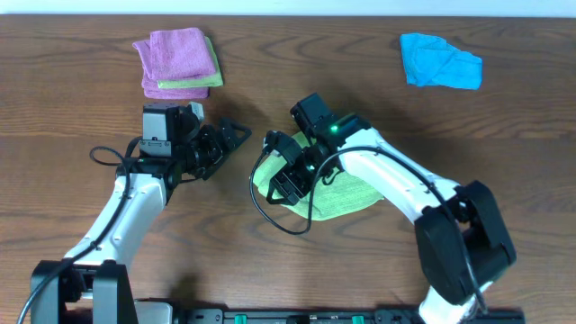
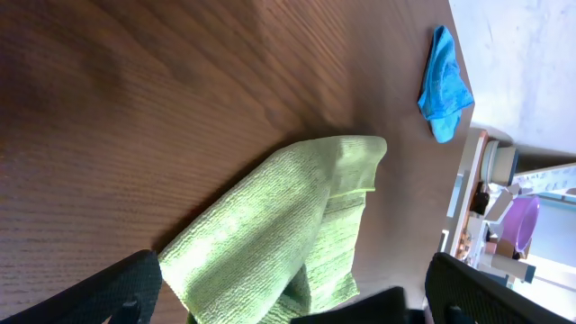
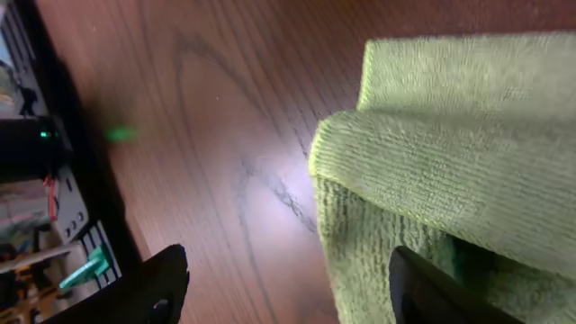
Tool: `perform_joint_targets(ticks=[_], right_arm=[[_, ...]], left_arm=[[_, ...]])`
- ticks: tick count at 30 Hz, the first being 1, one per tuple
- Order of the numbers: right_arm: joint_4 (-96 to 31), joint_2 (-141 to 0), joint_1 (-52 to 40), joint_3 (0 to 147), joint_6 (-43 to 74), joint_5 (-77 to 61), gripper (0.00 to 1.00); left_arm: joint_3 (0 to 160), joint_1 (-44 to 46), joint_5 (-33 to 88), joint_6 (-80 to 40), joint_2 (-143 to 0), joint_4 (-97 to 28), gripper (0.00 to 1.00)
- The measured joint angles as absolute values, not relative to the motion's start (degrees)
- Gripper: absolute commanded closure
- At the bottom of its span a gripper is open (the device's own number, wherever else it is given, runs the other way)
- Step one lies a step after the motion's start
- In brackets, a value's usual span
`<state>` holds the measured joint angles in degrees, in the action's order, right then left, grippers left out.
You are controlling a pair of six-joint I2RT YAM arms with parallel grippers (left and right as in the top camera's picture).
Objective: Fold the cloth
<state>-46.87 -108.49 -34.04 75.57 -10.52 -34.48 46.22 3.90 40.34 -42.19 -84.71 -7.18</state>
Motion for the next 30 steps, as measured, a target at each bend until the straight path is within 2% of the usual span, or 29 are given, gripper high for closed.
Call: perform_joint_targets(ticks=[18,30], right_arm=[[-38.26,-114.39,-34.28,75.57,-4.73,-34.46,0.29],[-27.92,-114.39,-34.41,75.57,-0.43,-32.93,0.35]], left_arm=[[46.22,3.90,40.32,-42.19,-84.71,-7.18,0.05],[46.22,3.90,40.32,-42.19,-84.71,-7.18,0.05]])
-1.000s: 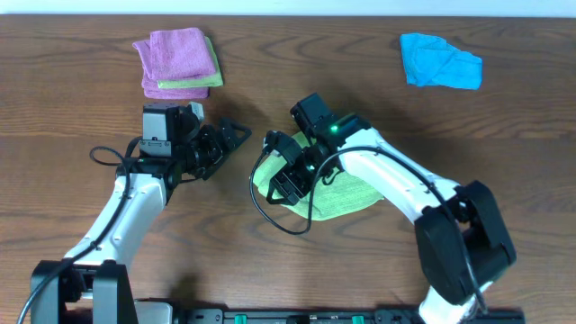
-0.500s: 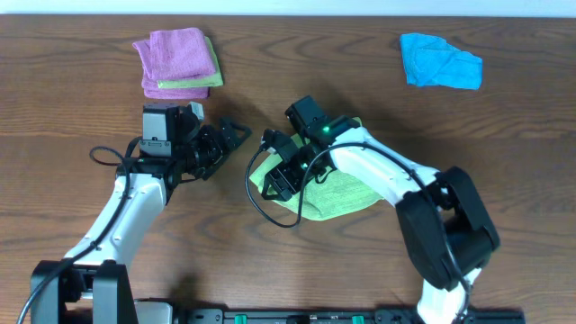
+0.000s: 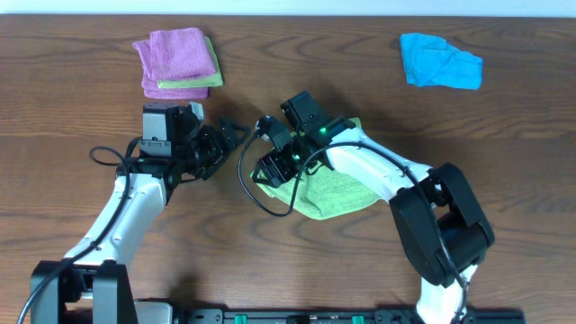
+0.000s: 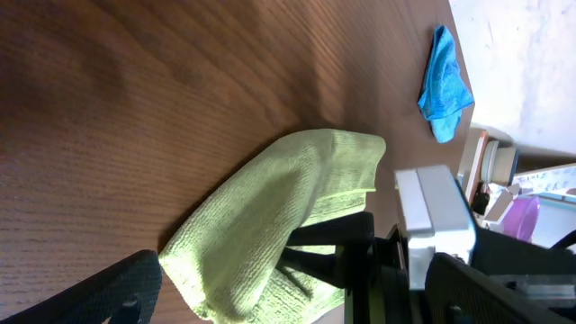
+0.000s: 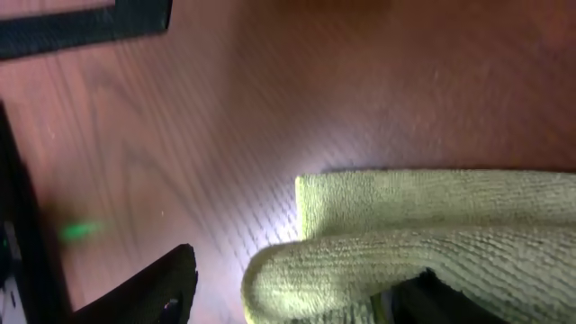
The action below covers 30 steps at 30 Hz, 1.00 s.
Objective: Fold the cloth
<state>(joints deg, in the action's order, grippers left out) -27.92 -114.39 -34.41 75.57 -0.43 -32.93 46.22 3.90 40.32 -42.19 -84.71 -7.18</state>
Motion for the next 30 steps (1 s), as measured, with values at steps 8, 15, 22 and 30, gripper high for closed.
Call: perform_joint_targets(ticks=[8,15,22,30], right_arm=[[-19.51,-118.54,-35.00,75.57,2.81,-32.45,0.46],[-8.95,-120.07,-35.64,75.55,6.90,-29.80,0.51],[-5.76,-120.07,-35.29,75.55,8.56,-25.80,0.52],[-4.03,-120.07,-32.73,75.55,10.55,-22.37,0.52]], left_arm=[[46.22,2.76,41.65,-41.87,-84.71,-6.59,0.05],[46.22,-3.07,46.59,-39.94,-84.71,-6.85,0.05],[46.22,-4.67,50.59,-36.77,-84.71,-8.82,0.05],[46.24,-4.67,53.76,-31.83,-84.71,-19.07,0.05]])
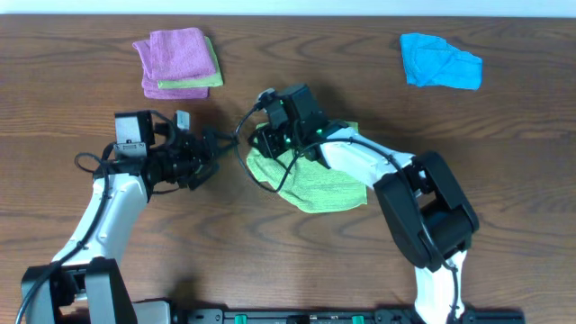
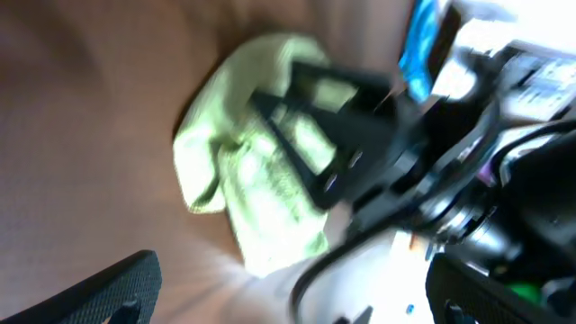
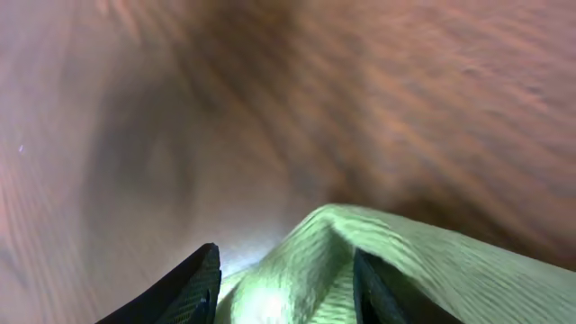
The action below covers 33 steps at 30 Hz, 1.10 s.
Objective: Fold the cloth
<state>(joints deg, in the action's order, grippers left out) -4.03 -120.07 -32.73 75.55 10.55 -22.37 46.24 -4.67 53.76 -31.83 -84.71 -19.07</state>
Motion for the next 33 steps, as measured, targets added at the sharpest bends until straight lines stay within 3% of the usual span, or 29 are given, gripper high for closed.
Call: perform_joint_targets(ticks=[7,22,33], right_arm=[[-3.53,-120.07,-31.11,75.55,12.05,-22.57,0.52],[-2.46,-120.07,-30.61,75.55,14.52,-23.64,0.52],[0.91,-120.07,-28.93,75.55,17.98,-25.96,0.53]], left_arm=[[46.13,-3.33,53.45,-29.76,-84.71,-21.19,0.05],[35.11,1.02,51.66,-34.17,-84.71,-5.63,0.05],[35.05,9.32,41.87,-37.89,-85.08,-0.47,0.04]])
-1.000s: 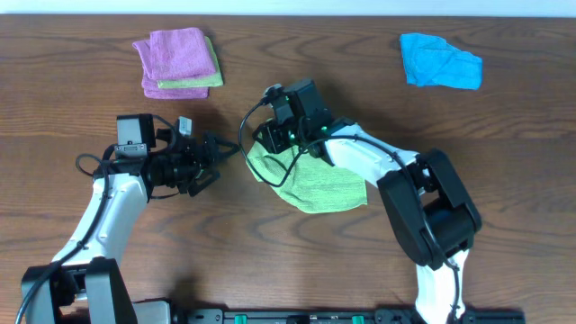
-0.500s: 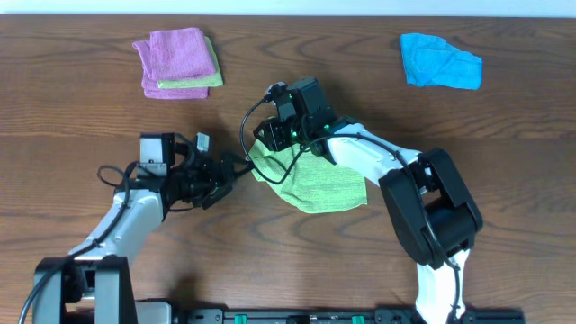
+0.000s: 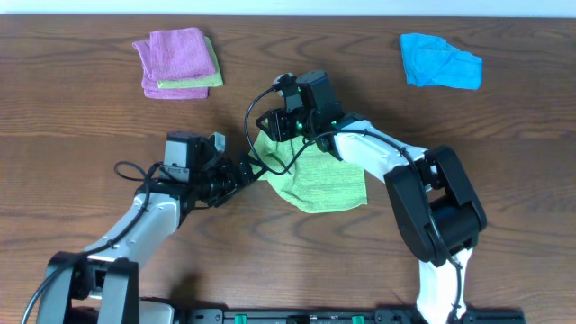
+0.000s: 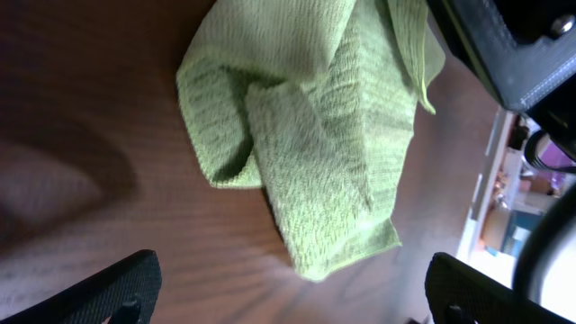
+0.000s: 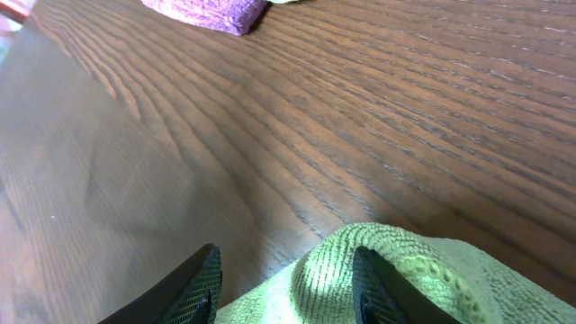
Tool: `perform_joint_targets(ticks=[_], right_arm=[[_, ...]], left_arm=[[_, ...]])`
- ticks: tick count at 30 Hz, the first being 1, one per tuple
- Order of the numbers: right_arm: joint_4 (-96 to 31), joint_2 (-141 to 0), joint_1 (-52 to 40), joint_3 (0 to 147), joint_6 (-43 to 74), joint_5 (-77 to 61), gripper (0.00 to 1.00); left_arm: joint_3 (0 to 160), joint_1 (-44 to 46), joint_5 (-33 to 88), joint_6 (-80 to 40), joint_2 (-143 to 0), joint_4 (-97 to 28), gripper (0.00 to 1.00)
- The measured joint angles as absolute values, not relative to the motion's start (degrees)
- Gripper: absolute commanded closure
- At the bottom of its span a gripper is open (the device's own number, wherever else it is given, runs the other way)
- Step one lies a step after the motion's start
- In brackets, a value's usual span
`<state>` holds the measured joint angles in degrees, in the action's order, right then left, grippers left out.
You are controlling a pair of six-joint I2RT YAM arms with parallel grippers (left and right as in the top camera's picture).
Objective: Fold the cloth
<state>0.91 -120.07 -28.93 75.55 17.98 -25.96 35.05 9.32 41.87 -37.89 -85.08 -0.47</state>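
The green cloth [image 3: 317, 180] lies crumpled at the table's middle, partly doubled over itself. My right gripper [image 3: 275, 133] is at its far left corner, shut on a raised fold [image 5: 360, 256] that bulges between the fingers [image 5: 200, 279]. My left gripper [image 3: 245, 169] is open, low at the cloth's left edge. In the left wrist view the cloth [image 4: 306, 135] fills the space ahead of the wide-apart fingers [image 4: 135, 283], with nothing between them.
A folded stack of purple and green cloths [image 3: 177, 61] sits at the far left. A crumpled blue cloth [image 3: 440, 60] lies at the far right. The purple stack's edge [image 5: 202, 11] shows beyond the right gripper. Cables loop near both wrists.
My left arm has moved right and nearer, bringing its open gripper from well left of the cloth up to the cloth's left edge. The right gripper still holds the fold and has shifted slightly right.
At first my right gripper was open over the cloth's left side, with the left gripper open beside it. Then the right fingers straddled a fold at the left edge. Later they were shut on it farther back, while the left arm had drawn away left. Now the left gripper is back at the cloth.
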Motion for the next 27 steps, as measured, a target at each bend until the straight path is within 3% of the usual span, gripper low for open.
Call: perform_joint_targets(ticks=[7,14,21,27], right_arm=[[0.89,-120.07,-28.93,75.55,18.57,-27.62,0.55],[0.80,-120.07,-28.82,75.55,18.72,-28.58,0.55],[0.71,-120.07,-28.77,75.55,18.74,-28.95,0.56],[0.67,-120.07,-28.77,75.55,18.74,-29.15,0.56]], left_arm=[[34.89,9.91,39.79,-42.22,-90.54,8.78,0.00],[34.79,11.79,39.88,-46.78,-95.20,18.09,0.13],[34.76,12.45,39.46,-48.60,-96.36,19.62,0.31],[34.76,12.45,38.54,-49.21,-96.36,20.82,0.40]])
